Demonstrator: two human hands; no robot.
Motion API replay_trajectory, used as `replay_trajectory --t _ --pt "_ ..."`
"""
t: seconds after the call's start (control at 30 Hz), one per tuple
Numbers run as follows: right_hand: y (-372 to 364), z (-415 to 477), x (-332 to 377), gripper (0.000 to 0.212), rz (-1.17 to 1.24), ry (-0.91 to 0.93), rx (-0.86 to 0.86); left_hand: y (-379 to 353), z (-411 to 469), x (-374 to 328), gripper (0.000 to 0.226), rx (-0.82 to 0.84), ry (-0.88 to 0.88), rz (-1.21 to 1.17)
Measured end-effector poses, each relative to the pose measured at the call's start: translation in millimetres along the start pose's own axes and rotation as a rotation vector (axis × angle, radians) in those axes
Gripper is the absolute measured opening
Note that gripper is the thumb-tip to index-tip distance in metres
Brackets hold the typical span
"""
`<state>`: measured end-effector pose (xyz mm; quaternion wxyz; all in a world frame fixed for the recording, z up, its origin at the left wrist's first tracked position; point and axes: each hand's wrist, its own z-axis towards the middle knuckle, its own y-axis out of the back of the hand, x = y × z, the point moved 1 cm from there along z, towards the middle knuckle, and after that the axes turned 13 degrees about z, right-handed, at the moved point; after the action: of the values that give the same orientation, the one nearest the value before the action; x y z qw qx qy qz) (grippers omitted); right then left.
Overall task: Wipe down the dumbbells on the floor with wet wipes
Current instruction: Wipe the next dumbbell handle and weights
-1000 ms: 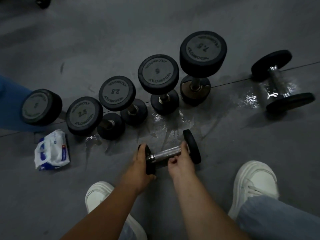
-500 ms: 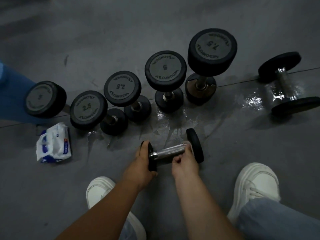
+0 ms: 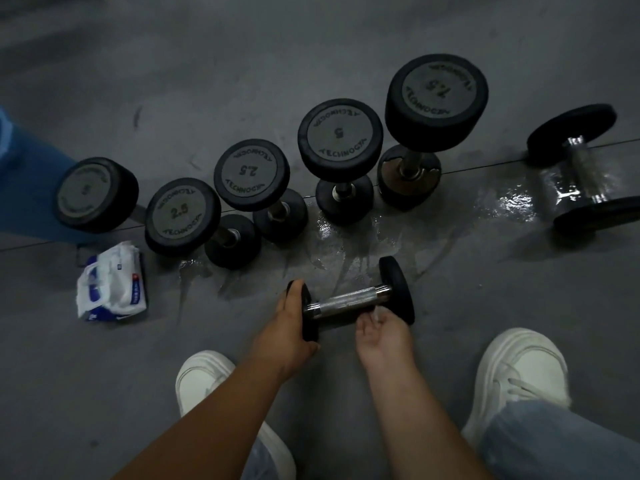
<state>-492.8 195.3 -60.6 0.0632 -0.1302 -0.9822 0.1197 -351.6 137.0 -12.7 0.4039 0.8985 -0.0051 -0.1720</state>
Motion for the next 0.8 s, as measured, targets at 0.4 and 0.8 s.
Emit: replay_trajectory --t 0.4,0.8 --pt "-7 -10 -1 0.041 0.017 0.034 0.04 -2 2 0 0.12 -0.005 -0.006 0.002" --pt "-42 -12 -3 0.036 0.018 -0.031 -0.06 4 6 -1 0.121 0.034 0.012 -0.01"
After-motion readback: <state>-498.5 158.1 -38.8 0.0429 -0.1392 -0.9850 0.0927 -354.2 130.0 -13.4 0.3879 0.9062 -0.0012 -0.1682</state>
